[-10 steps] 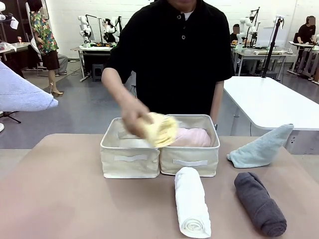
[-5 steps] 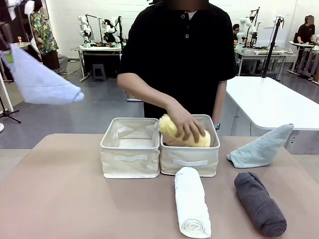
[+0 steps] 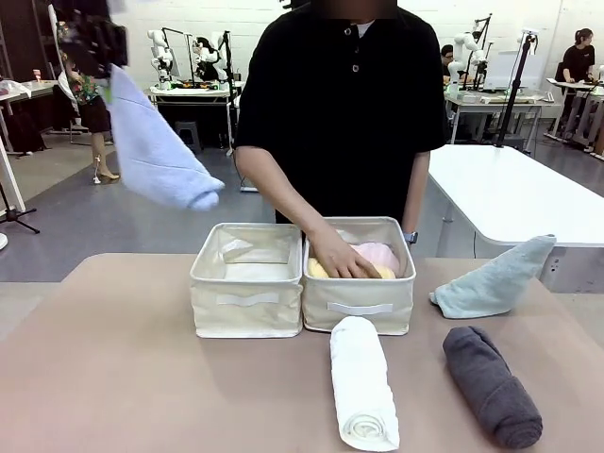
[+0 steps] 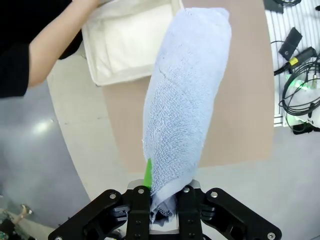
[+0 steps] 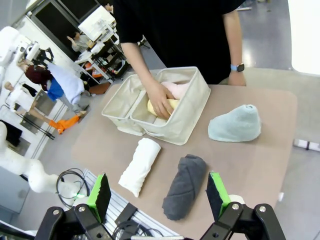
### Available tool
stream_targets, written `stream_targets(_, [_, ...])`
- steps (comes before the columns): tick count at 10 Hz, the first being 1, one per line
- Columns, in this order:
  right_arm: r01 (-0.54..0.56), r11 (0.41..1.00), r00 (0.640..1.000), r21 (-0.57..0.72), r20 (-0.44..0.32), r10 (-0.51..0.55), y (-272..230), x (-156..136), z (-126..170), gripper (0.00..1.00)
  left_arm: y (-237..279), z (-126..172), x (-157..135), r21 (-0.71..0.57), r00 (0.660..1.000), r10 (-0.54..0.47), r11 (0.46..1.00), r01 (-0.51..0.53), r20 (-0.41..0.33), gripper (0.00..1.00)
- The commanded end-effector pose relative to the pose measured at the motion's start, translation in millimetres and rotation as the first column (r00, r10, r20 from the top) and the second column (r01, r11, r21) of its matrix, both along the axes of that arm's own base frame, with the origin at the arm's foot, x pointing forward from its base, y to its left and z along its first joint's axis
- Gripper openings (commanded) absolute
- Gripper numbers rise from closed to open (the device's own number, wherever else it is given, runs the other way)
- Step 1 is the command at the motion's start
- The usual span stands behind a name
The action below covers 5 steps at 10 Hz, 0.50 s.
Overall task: Sort the towels based on their folding style.
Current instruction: Pick up one triangle-folded towel and place it in the left Fabric basket.
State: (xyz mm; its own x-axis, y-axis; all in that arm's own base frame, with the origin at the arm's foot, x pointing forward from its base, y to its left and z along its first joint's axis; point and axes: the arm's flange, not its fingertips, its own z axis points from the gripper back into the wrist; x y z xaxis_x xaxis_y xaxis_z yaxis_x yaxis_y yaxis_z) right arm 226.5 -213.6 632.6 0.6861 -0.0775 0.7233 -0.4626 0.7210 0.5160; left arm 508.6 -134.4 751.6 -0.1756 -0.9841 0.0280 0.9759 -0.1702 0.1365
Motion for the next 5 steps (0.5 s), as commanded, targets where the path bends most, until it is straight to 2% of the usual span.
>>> stream_targets(1, [-0.006, 1.0, 1.0, 0.03, 0.012, 0.006, 1, 1, 1, 1.0, -25, 1, 29, 0.017, 0.996, 0.085, 0.996, -0.085, 0.012, 0.16])
stream_targets(5, [-0.006, 1.0, 1.0, 0.03, 0.012, 0.006, 1, 1, 1, 1.0, -64, -32, 41, -0.008, 0.977, 0.211, 0.977, -0.212, -0.034, 0.16])
